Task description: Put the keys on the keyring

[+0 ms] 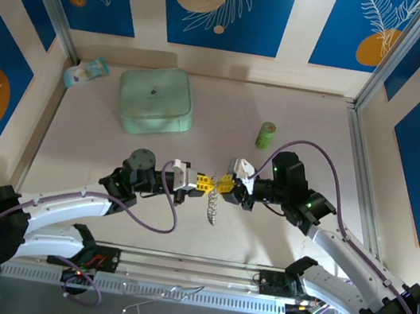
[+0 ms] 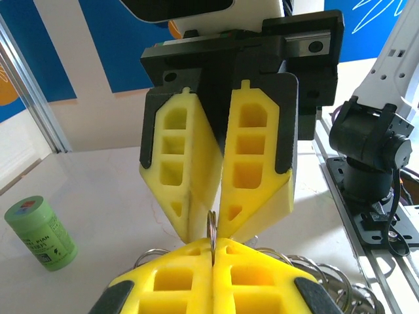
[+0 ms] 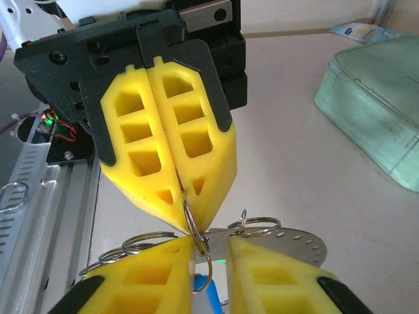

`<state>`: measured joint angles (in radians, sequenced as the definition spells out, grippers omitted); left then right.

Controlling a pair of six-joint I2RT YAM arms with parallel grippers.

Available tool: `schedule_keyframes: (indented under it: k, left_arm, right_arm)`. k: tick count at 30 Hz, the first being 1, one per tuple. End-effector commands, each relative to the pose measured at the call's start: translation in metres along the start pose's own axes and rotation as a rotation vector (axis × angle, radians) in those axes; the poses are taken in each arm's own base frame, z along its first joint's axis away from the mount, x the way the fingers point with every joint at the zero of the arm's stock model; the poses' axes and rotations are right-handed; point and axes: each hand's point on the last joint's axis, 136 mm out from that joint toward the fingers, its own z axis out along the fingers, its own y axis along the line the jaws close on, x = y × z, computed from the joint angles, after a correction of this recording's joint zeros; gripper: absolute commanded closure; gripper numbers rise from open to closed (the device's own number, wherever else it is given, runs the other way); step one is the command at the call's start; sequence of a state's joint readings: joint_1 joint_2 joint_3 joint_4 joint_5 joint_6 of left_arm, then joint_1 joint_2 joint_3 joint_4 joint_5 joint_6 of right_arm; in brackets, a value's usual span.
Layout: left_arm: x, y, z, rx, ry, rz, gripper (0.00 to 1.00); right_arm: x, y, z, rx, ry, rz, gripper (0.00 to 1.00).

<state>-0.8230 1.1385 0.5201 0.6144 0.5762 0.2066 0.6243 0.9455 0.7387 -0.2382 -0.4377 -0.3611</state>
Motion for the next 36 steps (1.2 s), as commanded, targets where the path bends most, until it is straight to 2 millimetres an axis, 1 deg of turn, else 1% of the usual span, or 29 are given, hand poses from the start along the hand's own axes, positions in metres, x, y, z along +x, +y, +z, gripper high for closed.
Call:
schedule_keyframes:
  k: [1,4,6,7,9,10,12,14,18,23,24,27,30,33,34,36]
  left_arm:
    - [-0.014,-0.008,0.001,0.042,-0.065,0.024,1.00]
    - [-0.014,-0.006,0.001,0.034,-0.062,0.021,1.00]
    - [-0.011,-0.002,0.001,0.005,-0.049,0.014,1.00]
    - [-0.009,0.004,0.001,-0.031,-0.035,0.003,0.92]
    - [-0.004,0.013,-0.001,-0.086,0.000,-0.006,0.70]
    - [0.000,0.016,-0.002,-0.101,0.024,-0.003,0.64]
    - [0.006,0.018,-0.004,-0.114,0.074,0.003,0.61]
    - [0.013,0.016,-0.006,-0.105,0.144,0.026,0.60]
    - [0.018,0.017,-0.010,-0.094,0.235,0.069,0.65]
    - [0.011,0.016,-0.010,-0.086,0.223,0.070,0.69]
    - [0.011,0.016,-0.010,-0.084,0.220,0.069,0.70]
    - [0.009,0.014,-0.008,-0.066,0.211,0.057,0.80]
    - [0.012,0.015,-0.007,-0.072,0.219,0.057,0.90]
    - [0.012,0.015,-0.007,-0.072,0.217,0.056,0.98]
    - [0.011,0.015,-0.007,-0.073,0.210,0.053,1.00]
    - [0.009,0.015,-0.007,-0.077,0.200,0.050,1.00]
  right_arm:
    - [-0.019,0.000,-0.001,-0.019,-0.045,-0.035,0.85]
    - [-0.020,0.003,-0.001,-0.039,-0.048,-0.042,0.96]
    - [-0.020,0.005,-0.002,-0.049,-0.042,-0.047,1.00]
    - [-0.020,0.005,-0.002,-0.048,-0.034,-0.050,1.00]
    - [-0.018,0.003,-0.003,-0.040,-0.008,-0.062,1.00]
    - [-0.015,0.002,-0.003,-0.034,0.015,-0.066,1.00]
    - [-0.012,-0.001,-0.003,-0.021,0.068,-0.081,1.00]
    - [-0.008,-0.004,-0.003,-0.012,0.131,-0.098,1.00]
    - [-0.002,-0.008,-0.001,0.009,0.252,-0.168,1.00]
    - [0.002,-0.009,0.004,-0.004,0.367,-0.247,1.00]
    - [0.003,-0.010,0.005,-0.004,0.374,-0.257,1.00]
    - [0.001,-0.007,0.010,-0.015,0.383,-0.283,1.00]
    - [-0.006,-0.004,0.016,-0.028,0.376,-0.303,1.00]
    - [-0.012,-0.001,0.019,-0.039,0.362,-0.315,1.00]
    - [-0.014,0.000,0.019,-0.039,0.351,-0.310,1.00]
    - [-0.017,-0.002,0.018,-0.026,0.323,-0.292,1.00]
